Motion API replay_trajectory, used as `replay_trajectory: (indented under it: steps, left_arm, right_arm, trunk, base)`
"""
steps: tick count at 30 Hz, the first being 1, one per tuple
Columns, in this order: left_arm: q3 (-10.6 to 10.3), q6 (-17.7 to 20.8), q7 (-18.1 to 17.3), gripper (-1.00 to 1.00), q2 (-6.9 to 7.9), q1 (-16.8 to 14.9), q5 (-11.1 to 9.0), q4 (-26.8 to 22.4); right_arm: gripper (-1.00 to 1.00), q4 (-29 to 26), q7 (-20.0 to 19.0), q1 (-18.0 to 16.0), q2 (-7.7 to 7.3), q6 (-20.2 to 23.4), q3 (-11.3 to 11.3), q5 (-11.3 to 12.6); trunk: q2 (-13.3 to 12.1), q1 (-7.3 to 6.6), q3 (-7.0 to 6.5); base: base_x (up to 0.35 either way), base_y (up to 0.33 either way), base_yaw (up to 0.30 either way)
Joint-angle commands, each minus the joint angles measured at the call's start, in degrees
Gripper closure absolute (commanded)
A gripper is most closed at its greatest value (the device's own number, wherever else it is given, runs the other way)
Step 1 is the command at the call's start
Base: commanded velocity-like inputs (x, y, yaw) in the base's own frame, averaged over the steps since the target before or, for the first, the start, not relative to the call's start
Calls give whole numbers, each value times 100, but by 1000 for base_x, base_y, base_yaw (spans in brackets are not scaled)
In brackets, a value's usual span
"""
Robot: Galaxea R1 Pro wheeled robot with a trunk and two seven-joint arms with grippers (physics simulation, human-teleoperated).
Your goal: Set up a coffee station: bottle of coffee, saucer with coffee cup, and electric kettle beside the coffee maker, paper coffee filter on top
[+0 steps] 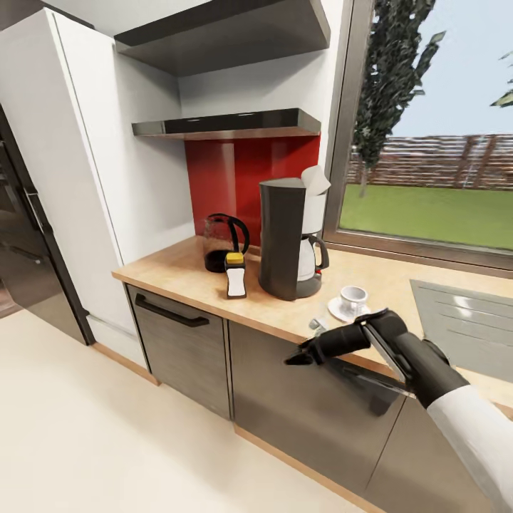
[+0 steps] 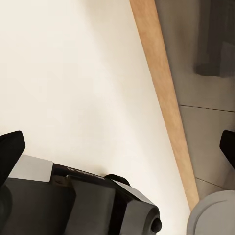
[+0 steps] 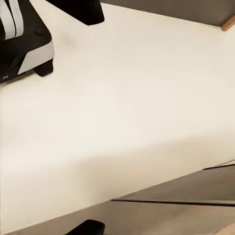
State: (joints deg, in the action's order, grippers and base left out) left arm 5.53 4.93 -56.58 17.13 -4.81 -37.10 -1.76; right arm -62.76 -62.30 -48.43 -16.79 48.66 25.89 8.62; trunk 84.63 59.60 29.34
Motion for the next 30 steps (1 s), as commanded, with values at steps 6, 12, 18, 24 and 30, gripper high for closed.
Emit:
replay_trajectory:
  steps: [6, 12, 18, 24, 30]
  left_arm:
    - [45, 52, -26, -100, 1, -3, 19, 1]
    - [45, 52, -28, -100, -7, -3, 19, 1]
    - [47, 52, -28, -100, -8, -3, 19, 1]
    - [65, 52, -24, -100, -8, -3, 19, -1]
    - [115, 60, -25, -100, -24, -3, 19, -41]
  right_arm:
    - [-100, 29, 75, 580, 25, -195, -13, 50]
    - [-100, 465, 96, 1203, 8, -488, -331, 48]
    - [-100, 1205, 82, 1567, -8, -1141, -443, 51]
    - [-100, 1955, 81, 1978, -34, -1807, -485, 52]
    - [-100, 3168, 84, 2173, -103, -2524, -495, 55]
  trunk:
    - [4, 0, 6]
    - [4, 0, 6]
    - [4, 0, 6]
    - [4, 0, 6]
    - [4, 0, 6]
  base:
    - [0, 0, 0]
    - [0, 0, 0]
    - [0, 0, 0]
    - [0, 0, 0]
    - [0, 0, 0]
